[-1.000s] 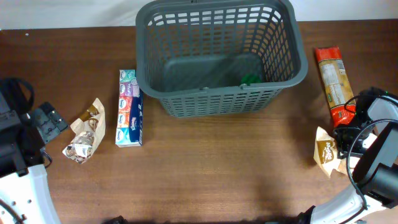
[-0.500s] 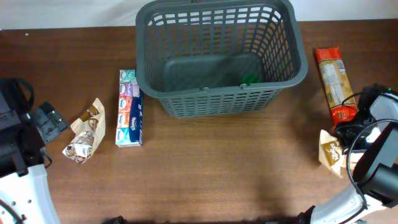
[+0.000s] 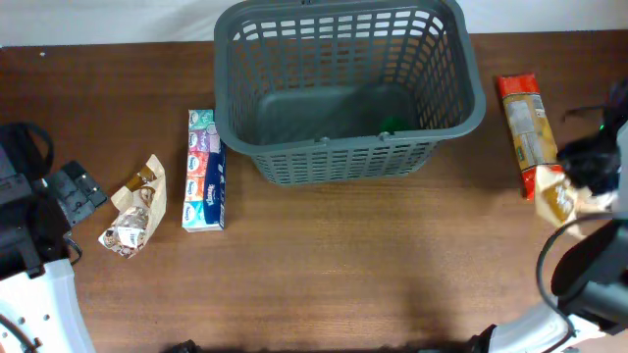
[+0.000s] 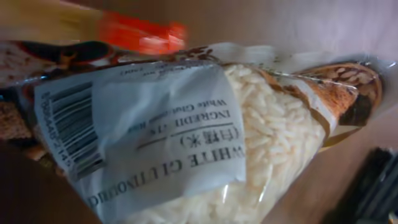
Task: Pack container
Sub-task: 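Carry the rice bag over the basket with the right gripper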
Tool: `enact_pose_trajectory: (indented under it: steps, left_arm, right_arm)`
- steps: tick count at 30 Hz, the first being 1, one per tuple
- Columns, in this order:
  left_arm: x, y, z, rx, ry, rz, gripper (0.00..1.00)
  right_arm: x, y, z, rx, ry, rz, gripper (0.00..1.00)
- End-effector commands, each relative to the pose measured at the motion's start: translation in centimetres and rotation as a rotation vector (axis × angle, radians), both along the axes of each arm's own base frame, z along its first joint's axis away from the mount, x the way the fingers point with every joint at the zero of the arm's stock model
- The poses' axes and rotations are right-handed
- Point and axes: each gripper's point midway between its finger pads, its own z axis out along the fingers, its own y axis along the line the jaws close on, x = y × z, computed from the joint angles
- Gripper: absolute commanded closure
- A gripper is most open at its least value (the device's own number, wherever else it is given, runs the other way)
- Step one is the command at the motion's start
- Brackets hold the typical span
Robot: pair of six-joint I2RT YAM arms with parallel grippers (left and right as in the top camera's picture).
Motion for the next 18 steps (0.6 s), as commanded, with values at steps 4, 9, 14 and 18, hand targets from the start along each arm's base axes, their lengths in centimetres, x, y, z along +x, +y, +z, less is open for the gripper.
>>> enact_pose_trajectory:
  steps: [4, 9, 14, 18]
  left_arm:
    - [-0.1, 0.0, 0.8, 0.009, -0.028, 0.002, 0.01]
    - [-0.1, 0.0, 0.8, 0.009, -0.028, 0.002, 0.01]
    - [-0.1, 0.0, 0.8, 0.009, -0.028, 0.002, 0.01]
    - [-0.1, 0.0, 0.8, 0.009, -0.028, 0.002, 0.01]
  right_arm:
    - [5.0, 4.6, 14.4, -0.159, -0.403, 0.245, 0.96]
    - [7.6, 9.4, 23.7, -0.247, -0.698, 0.374, 0.96]
    - [9.6, 15.8, 31.1, -0.314, -0.956, 0.583, 0.96]
    - [11.1, 21.5, 34.0, -0.322, -1.099, 0.738, 0.96]
